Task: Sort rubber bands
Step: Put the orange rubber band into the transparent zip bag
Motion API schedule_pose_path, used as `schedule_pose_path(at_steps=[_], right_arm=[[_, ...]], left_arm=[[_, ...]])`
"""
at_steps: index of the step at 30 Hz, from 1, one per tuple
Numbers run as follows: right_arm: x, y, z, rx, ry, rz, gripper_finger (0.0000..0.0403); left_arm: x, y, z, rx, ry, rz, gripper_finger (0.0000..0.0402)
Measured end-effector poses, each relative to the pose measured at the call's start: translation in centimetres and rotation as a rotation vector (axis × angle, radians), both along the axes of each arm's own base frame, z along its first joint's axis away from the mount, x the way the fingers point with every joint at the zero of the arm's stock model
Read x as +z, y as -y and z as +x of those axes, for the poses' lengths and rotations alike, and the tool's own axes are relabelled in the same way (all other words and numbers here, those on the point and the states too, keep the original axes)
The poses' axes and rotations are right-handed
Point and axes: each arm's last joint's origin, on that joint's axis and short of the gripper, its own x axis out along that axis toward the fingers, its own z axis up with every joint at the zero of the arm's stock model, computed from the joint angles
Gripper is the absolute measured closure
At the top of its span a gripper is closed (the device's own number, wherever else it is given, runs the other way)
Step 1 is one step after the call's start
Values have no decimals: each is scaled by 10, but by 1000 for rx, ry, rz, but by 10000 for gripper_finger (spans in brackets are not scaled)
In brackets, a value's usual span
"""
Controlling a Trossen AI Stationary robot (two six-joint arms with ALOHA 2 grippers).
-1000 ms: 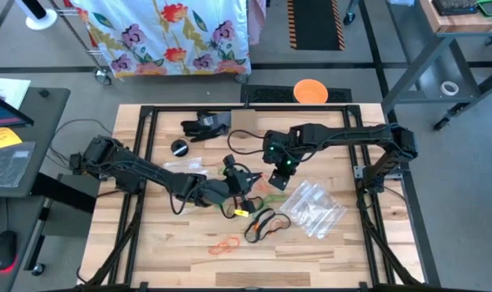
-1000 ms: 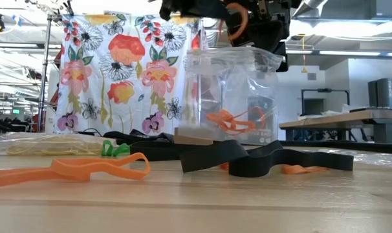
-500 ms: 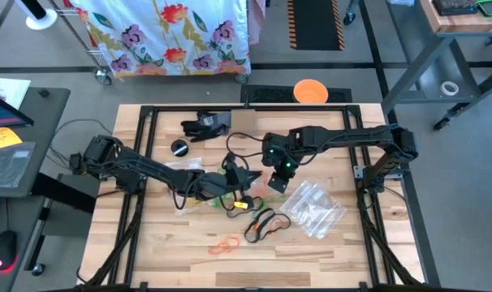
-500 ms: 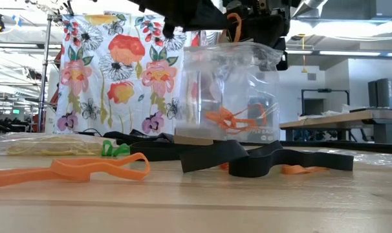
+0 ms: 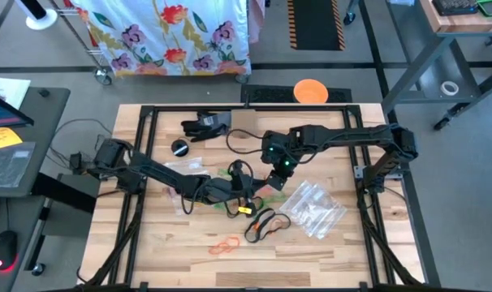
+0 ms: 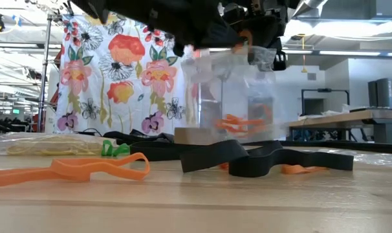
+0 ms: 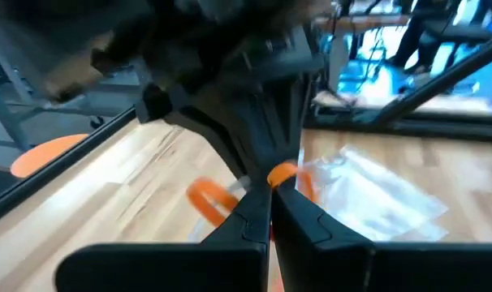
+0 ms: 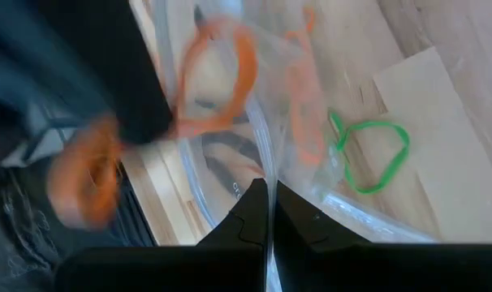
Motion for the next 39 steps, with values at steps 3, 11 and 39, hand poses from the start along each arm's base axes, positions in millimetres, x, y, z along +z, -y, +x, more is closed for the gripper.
schedule_pose_path(at_steps=[3,11,39], right_arm=[[0,1,0,-4,0,0,397],[0,2,-1,-5,-9,0,397],[2,-11,4,44,46,21,397]], left_arm=[[-3,-1,6,6,-24,28,401],[-3,0,6,-12,-43,-12,401],[-10,-32,15,-230,-263,-261,401]])
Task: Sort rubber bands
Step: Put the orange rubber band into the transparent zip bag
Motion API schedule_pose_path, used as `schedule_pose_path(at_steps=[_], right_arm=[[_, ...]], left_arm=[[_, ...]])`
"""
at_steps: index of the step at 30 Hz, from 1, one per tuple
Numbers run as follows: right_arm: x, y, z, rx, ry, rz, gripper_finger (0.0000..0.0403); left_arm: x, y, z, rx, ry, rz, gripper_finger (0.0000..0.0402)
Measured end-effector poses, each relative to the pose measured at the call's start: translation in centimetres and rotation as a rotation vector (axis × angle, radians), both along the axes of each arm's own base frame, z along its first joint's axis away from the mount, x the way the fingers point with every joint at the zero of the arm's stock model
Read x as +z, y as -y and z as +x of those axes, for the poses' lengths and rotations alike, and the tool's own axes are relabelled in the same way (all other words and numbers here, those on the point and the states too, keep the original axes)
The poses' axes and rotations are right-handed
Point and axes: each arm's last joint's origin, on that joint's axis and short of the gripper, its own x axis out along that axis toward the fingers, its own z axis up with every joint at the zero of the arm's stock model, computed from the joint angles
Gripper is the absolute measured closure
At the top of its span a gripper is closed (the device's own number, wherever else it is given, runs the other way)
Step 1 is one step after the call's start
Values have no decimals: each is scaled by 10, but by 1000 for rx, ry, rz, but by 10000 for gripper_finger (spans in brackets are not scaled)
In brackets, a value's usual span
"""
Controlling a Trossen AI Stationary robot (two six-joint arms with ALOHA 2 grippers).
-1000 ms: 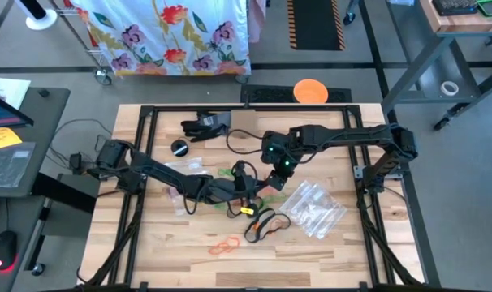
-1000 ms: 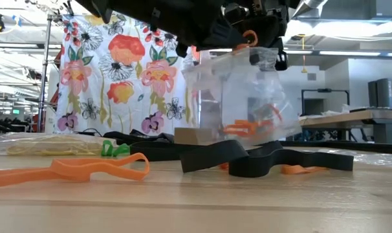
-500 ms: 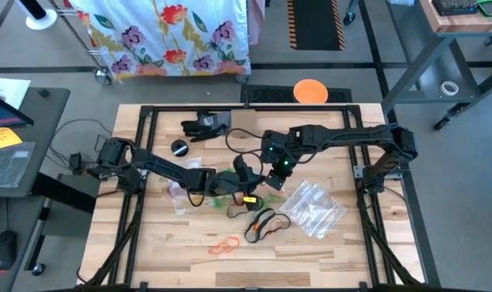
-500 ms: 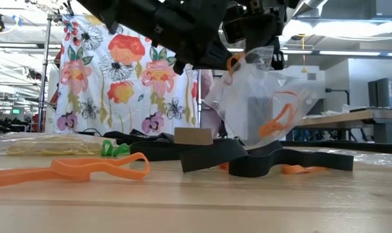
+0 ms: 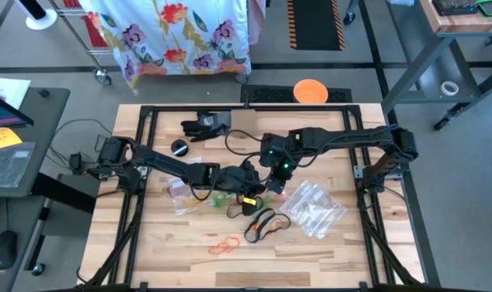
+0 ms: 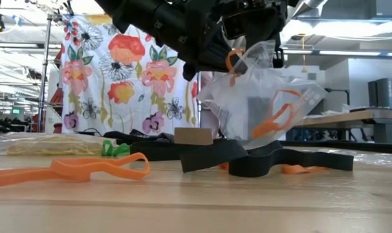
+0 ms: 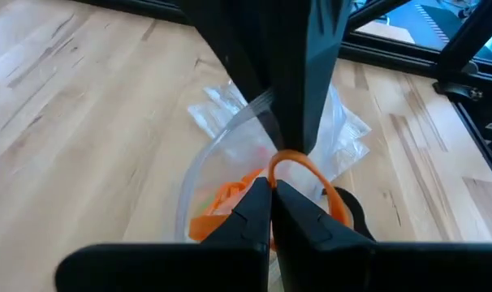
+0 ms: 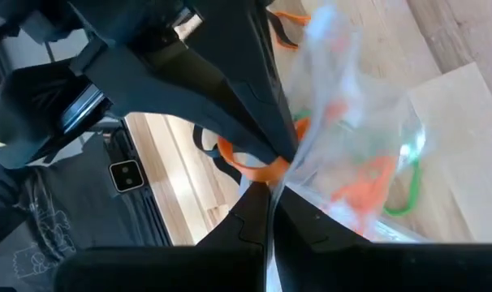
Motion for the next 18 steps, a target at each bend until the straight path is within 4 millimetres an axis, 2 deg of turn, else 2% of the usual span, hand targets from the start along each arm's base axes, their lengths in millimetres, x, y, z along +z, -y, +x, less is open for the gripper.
schedule_pose_path(at_steps=[8,13,18], right_arm=[[0,0,0,3,0,-1,397],[0,0,0,3,-3,-2,397],[0,0,-1,2,-5,-2,397]], left_arm=[[5,4,2,2,37,89,388],[5,8,1,19,34,164,332],[8,7,-5,72,-9,105,277]])
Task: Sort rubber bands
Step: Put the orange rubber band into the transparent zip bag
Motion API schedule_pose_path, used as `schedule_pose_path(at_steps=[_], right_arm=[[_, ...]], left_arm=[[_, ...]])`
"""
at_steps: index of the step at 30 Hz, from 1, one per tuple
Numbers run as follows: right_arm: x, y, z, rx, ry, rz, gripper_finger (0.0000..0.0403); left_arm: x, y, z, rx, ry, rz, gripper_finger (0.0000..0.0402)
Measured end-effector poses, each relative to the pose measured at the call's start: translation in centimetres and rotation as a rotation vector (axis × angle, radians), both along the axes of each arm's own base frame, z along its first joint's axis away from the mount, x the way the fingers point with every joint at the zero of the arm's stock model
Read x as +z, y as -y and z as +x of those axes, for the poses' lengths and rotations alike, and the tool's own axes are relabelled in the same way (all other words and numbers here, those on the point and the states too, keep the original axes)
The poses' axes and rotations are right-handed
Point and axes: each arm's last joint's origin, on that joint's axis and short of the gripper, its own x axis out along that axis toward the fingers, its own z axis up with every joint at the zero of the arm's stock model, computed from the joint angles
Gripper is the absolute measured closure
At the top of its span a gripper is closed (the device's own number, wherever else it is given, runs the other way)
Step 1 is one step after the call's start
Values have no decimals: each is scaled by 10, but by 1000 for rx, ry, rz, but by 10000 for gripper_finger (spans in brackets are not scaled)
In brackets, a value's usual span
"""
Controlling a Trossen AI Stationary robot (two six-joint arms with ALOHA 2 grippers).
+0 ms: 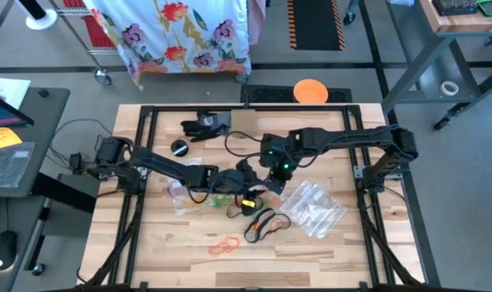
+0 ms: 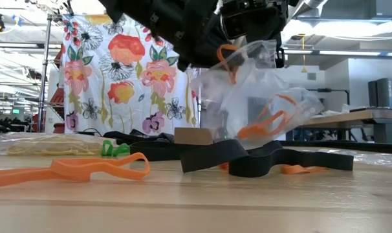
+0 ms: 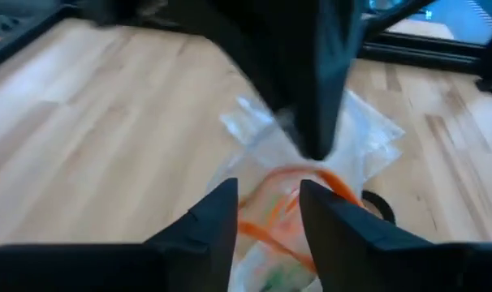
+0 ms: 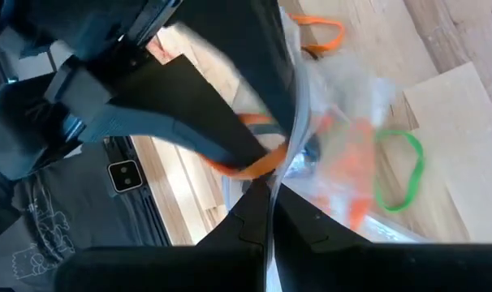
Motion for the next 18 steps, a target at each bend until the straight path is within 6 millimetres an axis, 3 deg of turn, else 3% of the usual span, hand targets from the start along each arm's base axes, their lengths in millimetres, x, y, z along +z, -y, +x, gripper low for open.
schedule_pose_path(at_steps=[9,18], right_arm=[[0,0,0,-2,-3,-4,397],[0,0,0,-1,-2,-4,397]], left_arm=[[23,-4,-23,138,-60,52,268],[26,-3,-26,206,-58,102,269]])
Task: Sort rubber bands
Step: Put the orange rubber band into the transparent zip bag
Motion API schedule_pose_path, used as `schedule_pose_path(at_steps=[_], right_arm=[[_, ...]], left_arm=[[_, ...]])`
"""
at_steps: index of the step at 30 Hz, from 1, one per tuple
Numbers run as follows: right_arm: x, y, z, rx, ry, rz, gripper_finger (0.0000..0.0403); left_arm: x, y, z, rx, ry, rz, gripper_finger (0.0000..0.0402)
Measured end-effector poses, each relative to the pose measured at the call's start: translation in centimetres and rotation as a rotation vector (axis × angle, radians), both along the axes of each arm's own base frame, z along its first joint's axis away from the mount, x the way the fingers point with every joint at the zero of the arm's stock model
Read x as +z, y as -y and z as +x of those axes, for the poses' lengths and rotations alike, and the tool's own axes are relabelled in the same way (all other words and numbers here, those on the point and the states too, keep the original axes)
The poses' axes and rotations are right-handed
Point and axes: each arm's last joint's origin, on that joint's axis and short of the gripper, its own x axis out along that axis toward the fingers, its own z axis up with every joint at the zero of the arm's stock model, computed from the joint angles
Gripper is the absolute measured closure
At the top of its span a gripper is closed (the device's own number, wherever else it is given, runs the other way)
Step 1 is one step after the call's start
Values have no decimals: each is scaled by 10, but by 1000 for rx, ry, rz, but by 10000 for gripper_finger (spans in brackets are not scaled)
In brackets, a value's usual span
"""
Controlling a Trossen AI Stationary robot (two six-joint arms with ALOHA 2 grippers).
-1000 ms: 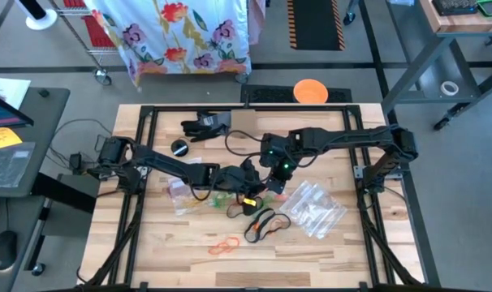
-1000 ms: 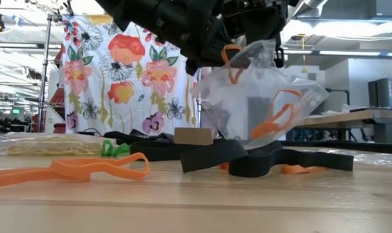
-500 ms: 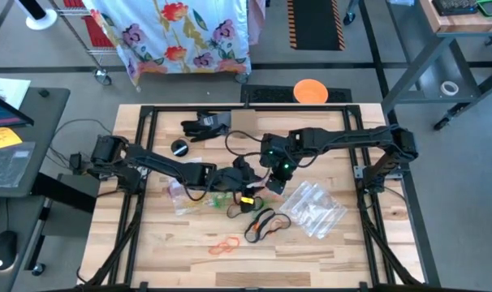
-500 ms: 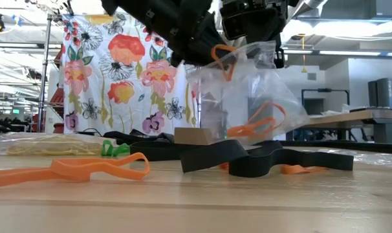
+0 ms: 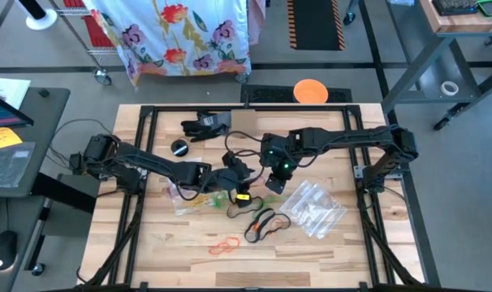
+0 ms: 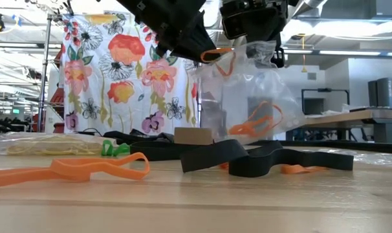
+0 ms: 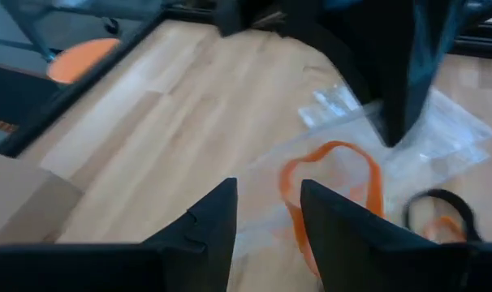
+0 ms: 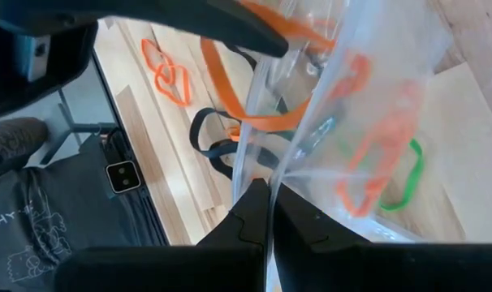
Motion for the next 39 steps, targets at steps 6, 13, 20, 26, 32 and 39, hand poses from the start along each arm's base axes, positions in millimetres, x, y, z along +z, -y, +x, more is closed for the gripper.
schedule_pose_path(at_steps=[6,13,20,26,32,39], right_arm=[[0,-4,0,13,3,0,397],[0,-4,1,13,4,1,397],[-2,-8,-5,22,-61,5,397],[0,-9,-7,75,-34,-20,397],[8,-5,-4,26,38,-8,397],[10,-10,4,-41,68,4,397]], left_arm=[[7,0,0,29,43,50,270],[10,1,1,43,65,99,270],[24,15,-16,229,40,322,270],[43,41,-53,410,24,485,270],[54,56,-86,484,92,489,270],[53,58,-95,480,111,461,270]])
